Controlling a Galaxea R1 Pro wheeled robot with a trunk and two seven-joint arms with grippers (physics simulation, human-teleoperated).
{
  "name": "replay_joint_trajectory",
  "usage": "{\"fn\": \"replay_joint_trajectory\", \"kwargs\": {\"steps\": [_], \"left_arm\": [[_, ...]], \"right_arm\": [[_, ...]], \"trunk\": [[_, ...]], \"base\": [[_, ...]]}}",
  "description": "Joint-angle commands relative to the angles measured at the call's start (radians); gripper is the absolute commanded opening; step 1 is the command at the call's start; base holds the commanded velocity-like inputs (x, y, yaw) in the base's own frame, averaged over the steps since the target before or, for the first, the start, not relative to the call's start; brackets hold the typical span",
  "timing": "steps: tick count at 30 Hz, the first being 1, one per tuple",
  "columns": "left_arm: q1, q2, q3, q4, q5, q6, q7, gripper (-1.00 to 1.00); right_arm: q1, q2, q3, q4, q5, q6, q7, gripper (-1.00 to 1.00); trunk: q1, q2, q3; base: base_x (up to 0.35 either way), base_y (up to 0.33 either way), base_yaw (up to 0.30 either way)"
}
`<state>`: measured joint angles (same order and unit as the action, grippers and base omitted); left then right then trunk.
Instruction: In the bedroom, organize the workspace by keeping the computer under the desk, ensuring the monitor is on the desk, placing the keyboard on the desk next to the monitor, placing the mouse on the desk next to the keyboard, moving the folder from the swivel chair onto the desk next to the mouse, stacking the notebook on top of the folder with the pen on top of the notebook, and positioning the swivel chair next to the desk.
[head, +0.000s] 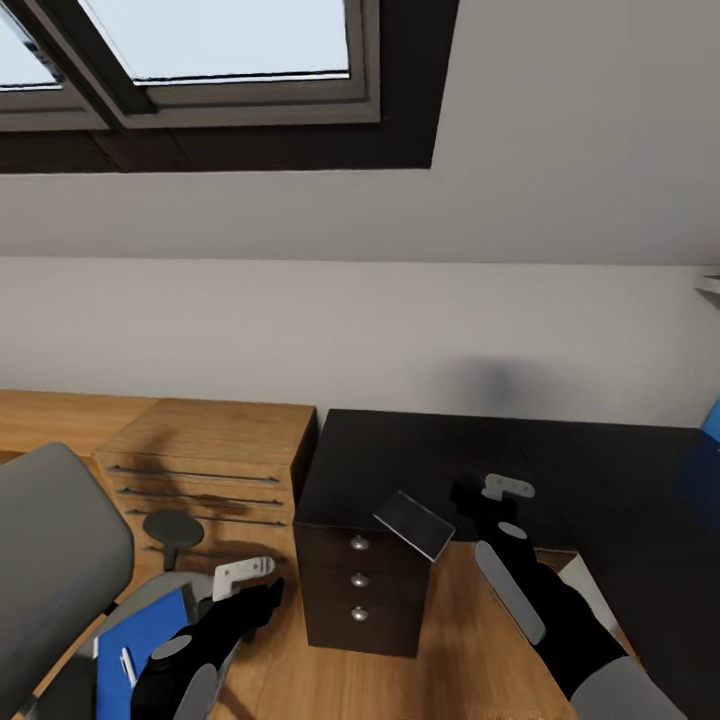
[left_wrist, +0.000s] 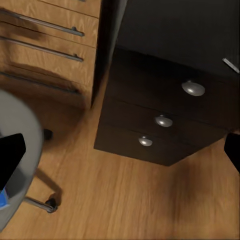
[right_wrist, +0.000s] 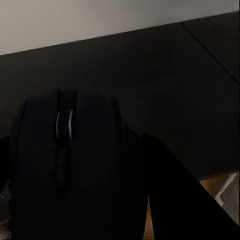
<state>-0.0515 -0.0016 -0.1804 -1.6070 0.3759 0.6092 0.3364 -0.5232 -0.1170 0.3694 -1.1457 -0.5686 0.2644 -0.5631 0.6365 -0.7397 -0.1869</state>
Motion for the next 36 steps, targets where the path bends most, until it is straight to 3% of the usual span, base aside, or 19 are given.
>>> {"fn": "replay_joint_trajectory", "kwargs": {"steps": [1, 3, 6, 13, 17, 18, 19, 22, 26, 36], "left_arm": [[-0.001, 0.0, -0.001, -0.002, 0.011, 0.003, 0.009, 1.0], [-0.001, 0.0, -0.001, -0.001, 0.011, 0.003, 0.009, 1.0], [-0.001, 0.0, -0.001, -0.001, 0.011, 0.003, 0.009, 1.0], [-0.001, 0.0, -0.001, -0.002, 0.011, 0.003, 0.009, 1.0], [-0.001, 0.001, -0.001, -0.001, 0.011, 0.003, 0.009, 1.0], [-0.001, 0.001, -0.001, -0.002, 0.011, 0.003, 0.009, 1.0], [-0.001, 0.001, -0.001, -0.002, 0.011, 0.003, 0.009, 1.0], [-0.001, 0.0, -0.001, -0.001, 0.011, 0.003, 0.009, 1.0], [-0.001, 0.0, -0.001, -0.002, 0.011, 0.003, 0.009, 1.0], [-0.001, 0.0, -0.006, -0.002, 0.011, 0.0, 0.01, 1.0]], "right_arm": [[-0.001, -0.001, -0.016, 0.005, -0.008, 0.001, -0.006, -1.0], [-0.001, -0.001, -0.088, 0.039, -0.007, 0.0, 0.001, -1.0], [-0.001, -0.014, -0.123, 0.057, -0.005, 0.001, 0.002, -1.0], [-0.001, -0.075, -0.134, 0.063, 0.001, 0.01, 0.1, -1.0], [-0.001, -0.154, -0.135, 0.132, 0.002, 0.01, 0.147, -1.0], [-0.001, -0.199, -0.137, 0.205, 0.002, 0.009, 0.205, -1.0], [-0.001, -0.211, -0.138, 0.221, 0.002, 0.008, 0.224, -1.0], [-0.001, -0.289, -0.138, 0.293, 0.003, 0.01, 0.347, -1.0], [-0.001, -0.316, -0.136, 0.363, 0.003, 0.011, 0.398, -1.0], [-0.001, -0.32, -0.136, 0.391, 0.004, 0.009, 0.399, -1.0]], "trunk": [[0.0, -0.001, -0.002], [0.0, -0.001, -0.002], [0.0, -0.001, -0.002], [0.0, -0.001, -0.001], [0.0, -0.001, 0.0], [0.0, -0.001, 0.001], [0.0, -0.001, 0.001], [0.0, -0.001, 0.002], [0.0, -0.001, 0.004], [0.0, -0.001, 0.009]], "base": [[0.0, 0.0, -0.285], [0.0, 0.0, -0.291], [0.0, 0.0, -0.294], [0.0, 0.0, -0.295], [0.0, 0.0, -0.295], [0.0, 0.0, -0.295], [0.0, 0.0, -0.295], [0.0, 0.0, -0.295], [0.0, 0.0, -0.295], [0.0, 0.0, -0.295]]}}
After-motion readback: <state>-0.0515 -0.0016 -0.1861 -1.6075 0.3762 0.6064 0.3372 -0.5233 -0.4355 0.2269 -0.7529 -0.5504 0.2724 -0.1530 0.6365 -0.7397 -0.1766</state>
